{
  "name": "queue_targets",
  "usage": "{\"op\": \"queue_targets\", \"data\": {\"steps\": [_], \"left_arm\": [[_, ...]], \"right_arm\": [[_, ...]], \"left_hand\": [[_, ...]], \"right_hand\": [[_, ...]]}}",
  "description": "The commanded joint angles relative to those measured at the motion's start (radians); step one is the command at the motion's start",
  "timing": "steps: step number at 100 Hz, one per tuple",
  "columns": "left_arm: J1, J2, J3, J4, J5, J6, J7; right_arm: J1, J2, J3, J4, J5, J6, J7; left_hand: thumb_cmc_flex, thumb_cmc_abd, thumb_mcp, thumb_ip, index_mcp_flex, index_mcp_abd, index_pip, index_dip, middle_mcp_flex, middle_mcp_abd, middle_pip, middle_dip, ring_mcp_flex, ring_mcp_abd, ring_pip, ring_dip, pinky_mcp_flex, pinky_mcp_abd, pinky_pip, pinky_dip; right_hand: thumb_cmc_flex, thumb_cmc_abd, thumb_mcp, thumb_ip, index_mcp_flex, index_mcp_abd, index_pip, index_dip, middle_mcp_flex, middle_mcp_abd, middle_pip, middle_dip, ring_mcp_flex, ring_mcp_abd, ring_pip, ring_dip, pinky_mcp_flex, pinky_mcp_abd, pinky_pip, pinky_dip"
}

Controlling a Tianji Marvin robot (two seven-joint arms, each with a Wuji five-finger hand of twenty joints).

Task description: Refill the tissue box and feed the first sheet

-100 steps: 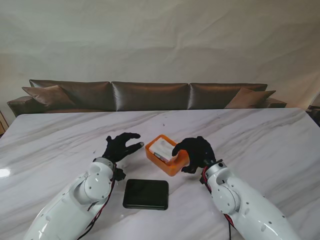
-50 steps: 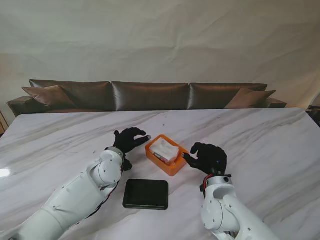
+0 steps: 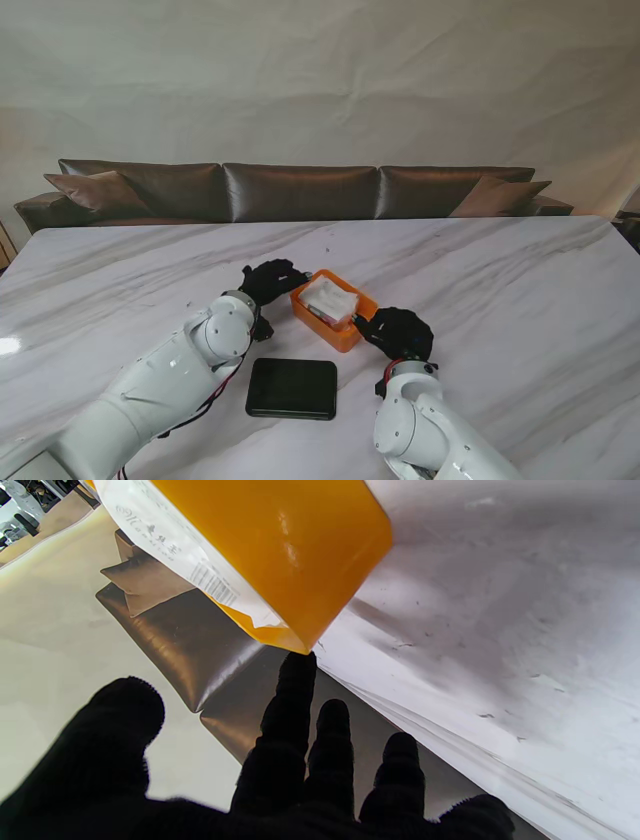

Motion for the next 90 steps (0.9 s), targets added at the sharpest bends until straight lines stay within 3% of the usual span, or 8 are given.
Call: {"op": "queue_targets", "data": {"steps": [1,27,70,90], "left_arm": [[0.009,-0.006,0.0,-0.009,-0.001,-0.003,-0.015],[0.052,0.019,-0.023,-0.065,0.008,0.011,-0.04],[0.2,0.082,-0.13,-0.251,0.062,0.085,-0.067],[0.267,0.096,-0.178,-0.318,0.082,0.105,-0.058]], "right_arm": [[0.015,-0.01,-0.007,0.026,0.009,-0.004,0.027],[0.086,-0.03,-0.035,0.117,0.077,-0.047,0.023],[0.209,-0.05,-0.093,0.254,0.122,-0.119,0.031],[0.253,-0.064,-0.117,0.316,0.148,-0.151,0.026]], "left_hand": [[-0.026,0.043,-0.028,0.038,0.04,0.02,0.006,-0.014,-0.049,-0.006,-0.007,0.0,-0.056,-0.03,-0.015,0.012,-0.013,-0.038,1.039,0.025],[-0.024,0.039,-0.016,0.036,0.118,0.034,0.026,-0.007,-0.05,0.005,0.078,0.025,-0.042,-0.017,0.024,0.026,-0.01,-0.034,1.051,0.061],[-0.02,0.038,-0.006,0.033,0.133,0.042,0.025,-0.008,-0.039,0.02,0.122,0.042,-0.03,0.007,0.061,0.025,-0.009,-0.028,1.074,0.063],[-0.017,0.035,0.001,0.033,0.131,0.043,0.022,-0.01,-0.021,0.026,0.128,0.044,-0.025,0.016,0.085,0.025,-0.008,-0.024,1.091,0.063]], "right_hand": [[-0.012,0.027,0.0,0.026,0.03,0.012,0.004,0.009,0.043,0.023,0.011,0.021,0.026,0.047,0.033,0.014,-0.007,-0.006,0.042,0.014],[0.004,0.019,0.029,0.025,0.04,0.011,-0.002,0.017,0.048,0.024,0.003,0.028,0.023,0.047,0.031,0.01,-0.013,-0.005,0.037,0.007],[0.02,-0.003,0.047,0.023,0.041,-0.006,-0.001,0.034,0.048,0.008,0.003,0.04,0.02,0.028,0.026,0.004,-0.016,-0.019,0.032,-0.001],[0.025,-0.024,0.062,0.018,0.041,-0.012,-0.002,0.039,0.049,0.003,0.003,0.043,0.019,0.021,0.021,0.0,-0.017,-0.025,0.029,-0.004]]}}
